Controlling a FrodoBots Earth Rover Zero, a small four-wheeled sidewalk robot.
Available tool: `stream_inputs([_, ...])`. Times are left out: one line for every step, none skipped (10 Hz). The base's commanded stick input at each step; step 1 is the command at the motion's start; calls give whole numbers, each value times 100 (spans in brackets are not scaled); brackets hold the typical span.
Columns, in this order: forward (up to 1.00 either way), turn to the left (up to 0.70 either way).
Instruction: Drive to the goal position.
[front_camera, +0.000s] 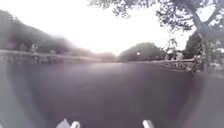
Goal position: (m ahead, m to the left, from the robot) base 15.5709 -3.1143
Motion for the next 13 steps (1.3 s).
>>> stream_inputs([70, -35])
stream_inputs([70, -22])
stream_inputs([70, 0])
stream_inputs([70, 0])
stream_inputs([70, 0])
stream_inputs([70, 0])
stream_inputs([70, 0])
stream_inputs([70, 0])
stream_inputs([70, 0])
stream_inputs([70, 0])
stream_inputs([70, 0])
stream_inputs([70, 0])
stream_inputs([70, 0])
